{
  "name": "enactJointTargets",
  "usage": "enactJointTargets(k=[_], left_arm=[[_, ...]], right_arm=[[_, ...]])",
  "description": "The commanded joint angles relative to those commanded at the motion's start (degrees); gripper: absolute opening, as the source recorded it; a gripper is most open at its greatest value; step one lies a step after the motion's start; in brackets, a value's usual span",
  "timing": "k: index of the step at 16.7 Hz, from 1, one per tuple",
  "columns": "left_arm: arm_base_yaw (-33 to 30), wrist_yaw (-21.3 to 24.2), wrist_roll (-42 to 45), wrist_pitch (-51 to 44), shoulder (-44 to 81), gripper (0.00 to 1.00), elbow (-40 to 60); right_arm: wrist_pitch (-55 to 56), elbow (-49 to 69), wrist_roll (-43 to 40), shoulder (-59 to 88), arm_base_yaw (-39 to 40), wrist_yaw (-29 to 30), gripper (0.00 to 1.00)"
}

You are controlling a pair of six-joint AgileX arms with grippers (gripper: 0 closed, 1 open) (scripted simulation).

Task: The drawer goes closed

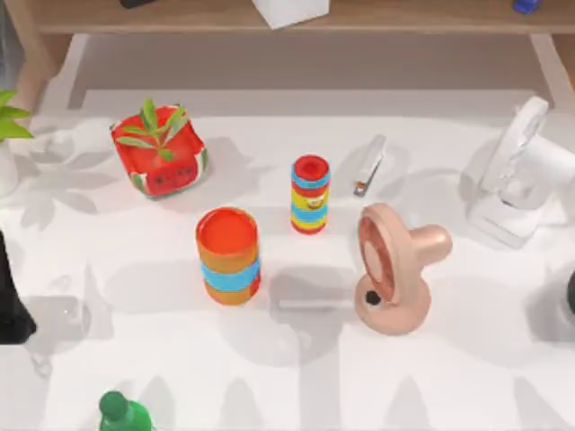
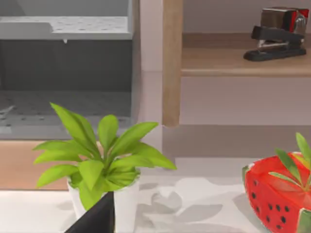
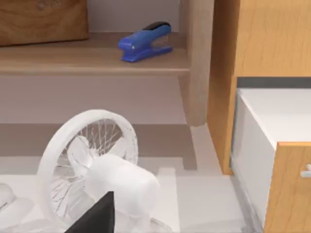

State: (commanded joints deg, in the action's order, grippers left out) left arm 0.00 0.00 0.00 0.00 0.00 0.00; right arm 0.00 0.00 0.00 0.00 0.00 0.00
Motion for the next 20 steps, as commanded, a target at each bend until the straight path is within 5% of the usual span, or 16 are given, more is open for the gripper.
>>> enactJointTargets(k=[7,20], left_arm=[[0.0,0.0,0.0,0.0,0.0,1.00,0.0],[0.0,0.0,0.0,0.0,0.0,1.00,0.0]], right_arm=[[7.1,4.2,-0.1,9.3,-4.0,-3.2,1.00],[43.1,25.2,1.0,67.6,-22.8,-22.3,1.00]])
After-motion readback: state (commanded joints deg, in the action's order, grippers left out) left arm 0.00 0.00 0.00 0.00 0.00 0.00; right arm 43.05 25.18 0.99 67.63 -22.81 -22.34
